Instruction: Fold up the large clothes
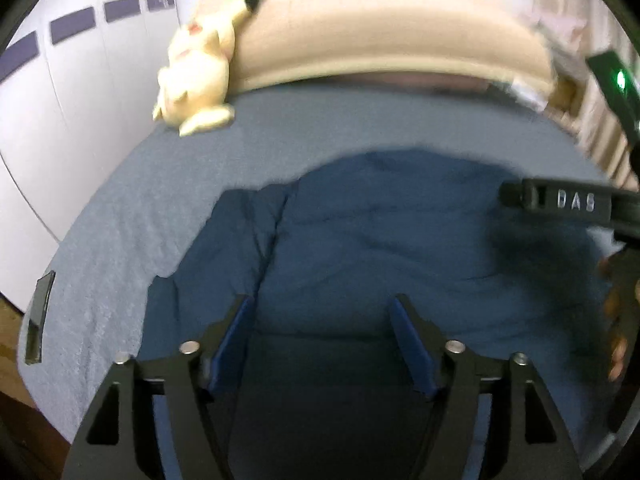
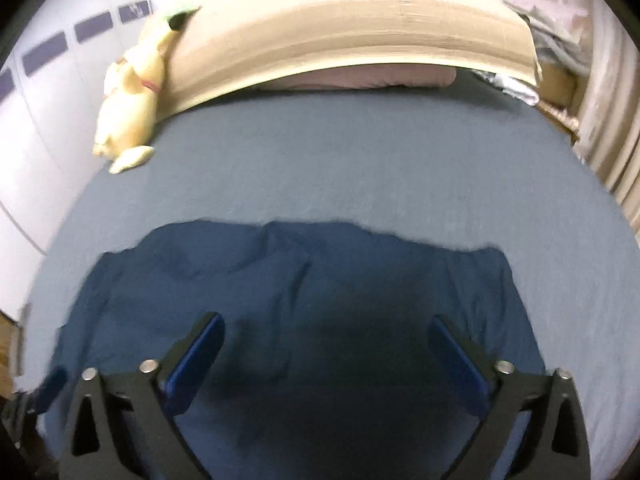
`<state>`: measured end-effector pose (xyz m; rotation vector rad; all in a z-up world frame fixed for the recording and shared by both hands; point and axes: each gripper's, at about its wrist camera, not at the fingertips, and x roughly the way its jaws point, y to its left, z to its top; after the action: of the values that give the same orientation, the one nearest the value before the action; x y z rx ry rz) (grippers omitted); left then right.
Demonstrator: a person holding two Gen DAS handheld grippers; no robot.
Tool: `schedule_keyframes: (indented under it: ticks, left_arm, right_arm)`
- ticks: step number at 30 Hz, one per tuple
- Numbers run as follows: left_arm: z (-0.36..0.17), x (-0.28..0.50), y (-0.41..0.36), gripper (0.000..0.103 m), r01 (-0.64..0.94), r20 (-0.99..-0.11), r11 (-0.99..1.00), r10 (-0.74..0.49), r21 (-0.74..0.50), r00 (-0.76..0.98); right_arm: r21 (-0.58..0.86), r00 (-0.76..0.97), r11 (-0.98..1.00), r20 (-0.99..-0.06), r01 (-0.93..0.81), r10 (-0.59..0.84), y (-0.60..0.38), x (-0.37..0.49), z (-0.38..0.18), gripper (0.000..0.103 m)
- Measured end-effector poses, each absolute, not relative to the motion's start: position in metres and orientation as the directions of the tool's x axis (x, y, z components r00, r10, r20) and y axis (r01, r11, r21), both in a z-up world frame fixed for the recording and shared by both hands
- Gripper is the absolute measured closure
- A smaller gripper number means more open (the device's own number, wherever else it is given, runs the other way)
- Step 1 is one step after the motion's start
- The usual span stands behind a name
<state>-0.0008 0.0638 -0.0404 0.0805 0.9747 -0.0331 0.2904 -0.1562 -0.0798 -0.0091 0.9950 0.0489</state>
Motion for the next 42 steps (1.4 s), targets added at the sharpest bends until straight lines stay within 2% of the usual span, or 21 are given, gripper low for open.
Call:
schedule_keyframes:
  ticks: [3, 9, 13, 15, 18, 21, 24, 27, 32, 38, 42]
  left_arm:
    - [-0.05, 0.003, 0.06, 0.025, 0.09, -0.843, 0.993, 0.013, 0.073, 0.538]
    - [-0.027, -0.035, 0.08, 0.025, 0.055, -0.799, 0.998, -0.033, 0.0, 0.6]
    - [-0.019, -0.07, 0.1, 0.025, 0.0, -0.735, 1.0, 0.014, 0.018, 0.678]
    - [-0.024, -0.086, 0.115, 0.025, -0.045, -0.716, 0.999, 0.04, 0.012, 0.697]
    - [-0.043, -0.094, 0.133, 0.025, -0.111, -0.711, 0.994, 0.082, 0.005, 0.699]
    - [-0.055, -0.09, 0.135, 0.025, -0.099, -0.745, 0.995, 0.077, 0.015, 0.663]
    - [-0.039, -0.101, 0.134, 0.025, -0.099, -0.752, 0.995, 0.07, 0.006, 0.655]
    - [-0.014, -0.127, 0.135, 0.024, -0.071, -0.72, 0.997, 0.02, -0.041, 0.694]
    - [0.005, -0.174, 0.124, 0.022, -0.029, -0.706, 0.997, -0.029, -0.069, 0.707]
    - [0.021, -0.221, 0.104, 0.02, -0.002, -0.613, 1.0, 0.021, 0.031, 0.79]
    - [0.032, -0.228, 0.104, 0.018, 0.002, -0.586, 1.0, 0.004, 0.01, 0.81]
  right_arm:
    - [0.035, 0.426, 0.999, -0.904, -0.034, 0.046, -0.154, 0.312, -0.12, 0.0]
    - [0.128, 0.564, 0.991, -0.816, -0.029, 0.122, -0.174, 0.249, -0.075, 0.0]
    - [0.147, 0.654, 0.988, -0.743, -0.049, 0.143, -0.187, 0.171, -0.055, 0.0]
    - [0.164, 0.69, 0.984, -0.705, -0.065, 0.163, -0.192, 0.125, -0.062, 0.0]
    - [0.129, 0.731, 0.991, -0.672, -0.04, 0.117, -0.203, 0.084, -0.085, 0.0]
    - [0.109, 0.704, 0.994, -0.703, -0.031, 0.099, -0.21, 0.081, -0.117, 0.0]
    - [0.111, 0.716, 0.994, -0.694, 0.004, 0.075, -0.211, 0.074, -0.099, 0.0]
    - [0.14, 0.762, 0.99, -0.641, 0.0, 0.091, -0.213, 0.055, -0.071, 0.0]
    - [0.192, 0.777, 0.981, -0.615, -0.018, 0.135, -0.21, 0.004, -0.047, 0.0]
    - [0.154, 0.801, 0.988, -0.587, -0.031, 0.117, -0.205, -0.044, -0.031, 0.0]
    - [0.143, 0.828, 0.99, -0.553, -0.014, 0.092, -0.205, -0.064, -0.025, 0.0]
